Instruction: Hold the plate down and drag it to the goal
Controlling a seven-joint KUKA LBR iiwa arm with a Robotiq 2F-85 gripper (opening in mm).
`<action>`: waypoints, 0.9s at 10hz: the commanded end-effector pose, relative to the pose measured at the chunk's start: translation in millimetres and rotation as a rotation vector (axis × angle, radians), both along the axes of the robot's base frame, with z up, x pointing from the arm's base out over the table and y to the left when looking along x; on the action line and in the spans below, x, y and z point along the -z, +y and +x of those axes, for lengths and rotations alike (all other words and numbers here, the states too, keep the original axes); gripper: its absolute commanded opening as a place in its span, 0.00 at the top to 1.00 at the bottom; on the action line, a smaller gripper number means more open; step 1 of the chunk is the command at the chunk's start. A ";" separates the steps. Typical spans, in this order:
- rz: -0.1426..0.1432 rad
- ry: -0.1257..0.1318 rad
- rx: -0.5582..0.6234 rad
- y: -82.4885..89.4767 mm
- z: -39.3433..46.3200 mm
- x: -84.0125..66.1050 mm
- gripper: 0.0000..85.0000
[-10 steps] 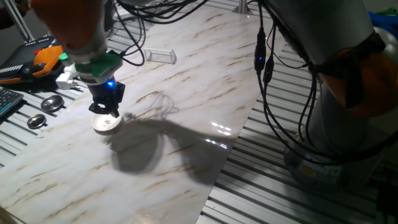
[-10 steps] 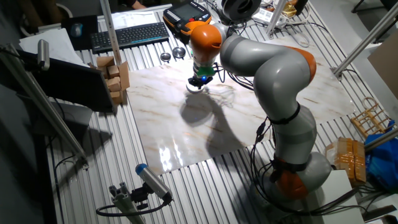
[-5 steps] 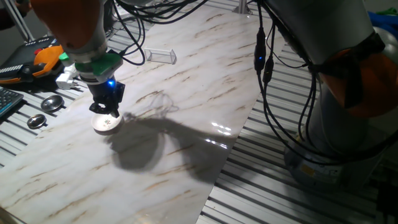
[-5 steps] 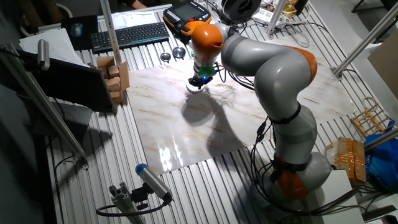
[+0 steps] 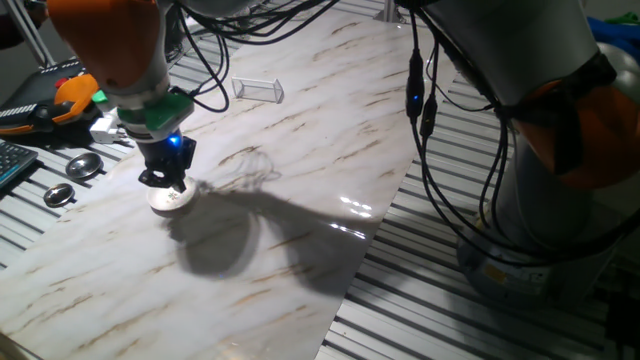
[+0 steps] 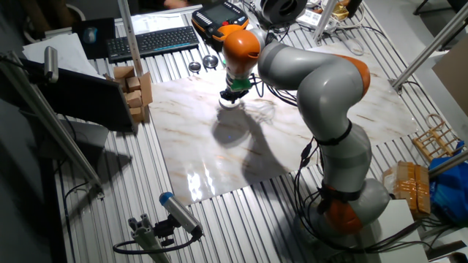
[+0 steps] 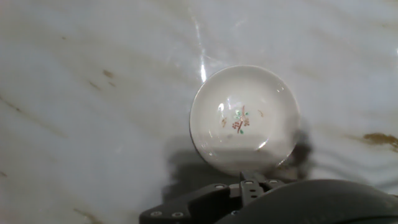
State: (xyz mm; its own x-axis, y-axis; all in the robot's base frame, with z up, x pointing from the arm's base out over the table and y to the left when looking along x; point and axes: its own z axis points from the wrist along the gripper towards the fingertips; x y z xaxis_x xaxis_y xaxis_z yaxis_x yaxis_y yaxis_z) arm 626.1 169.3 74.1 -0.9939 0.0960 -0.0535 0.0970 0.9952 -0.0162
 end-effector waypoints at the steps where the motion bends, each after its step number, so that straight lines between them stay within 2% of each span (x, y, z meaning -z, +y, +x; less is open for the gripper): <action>1: 0.000 -0.003 0.003 -0.3 2.0 3.1 1.00; 4: 0.010 -0.007 0.006 3.4 5.5 3.5 1.00; 7: -0.007 -0.009 0.005 7.8 10.1 0.4 1.00; 8: -0.023 -0.007 0.006 11.9 11.9 0.0 1.00; 9: -0.018 -0.007 0.002 10.7 13.1 0.9 1.00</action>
